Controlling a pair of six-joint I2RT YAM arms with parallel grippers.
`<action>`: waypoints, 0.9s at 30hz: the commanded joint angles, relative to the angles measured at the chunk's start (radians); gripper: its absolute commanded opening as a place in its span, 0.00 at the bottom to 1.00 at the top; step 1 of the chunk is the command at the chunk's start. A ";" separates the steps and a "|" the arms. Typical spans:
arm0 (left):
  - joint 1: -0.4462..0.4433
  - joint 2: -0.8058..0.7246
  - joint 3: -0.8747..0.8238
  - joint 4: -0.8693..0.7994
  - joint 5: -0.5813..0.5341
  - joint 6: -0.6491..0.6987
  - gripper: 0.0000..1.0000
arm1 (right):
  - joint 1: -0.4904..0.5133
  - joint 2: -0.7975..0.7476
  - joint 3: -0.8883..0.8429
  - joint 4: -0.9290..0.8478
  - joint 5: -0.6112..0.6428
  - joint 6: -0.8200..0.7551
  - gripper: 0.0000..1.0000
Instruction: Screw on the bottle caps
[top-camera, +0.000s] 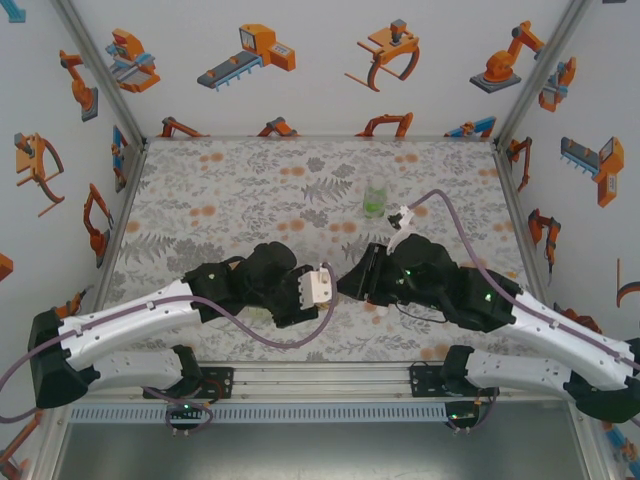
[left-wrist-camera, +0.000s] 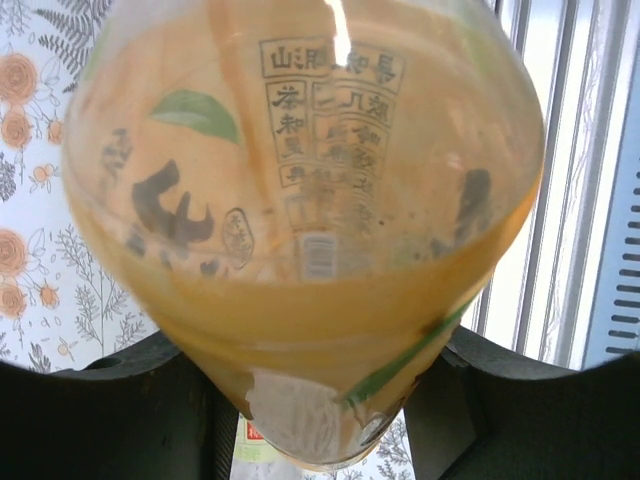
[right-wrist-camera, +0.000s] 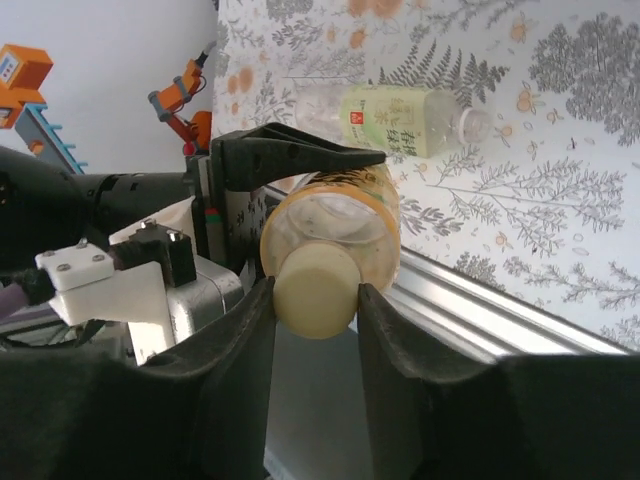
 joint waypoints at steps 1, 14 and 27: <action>-0.012 -0.034 0.007 0.083 0.123 0.028 0.00 | 0.001 -0.032 0.070 0.094 -0.025 -0.306 0.52; -0.013 -0.039 0.020 0.052 0.274 0.037 0.00 | 0.001 -0.041 0.250 -0.144 -0.455 -1.225 0.53; -0.013 -0.052 0.026 0.035 0.317 0.039 0.00 | 0.001 0.069 0.286 -0.171 -0.496 -1.372 0.46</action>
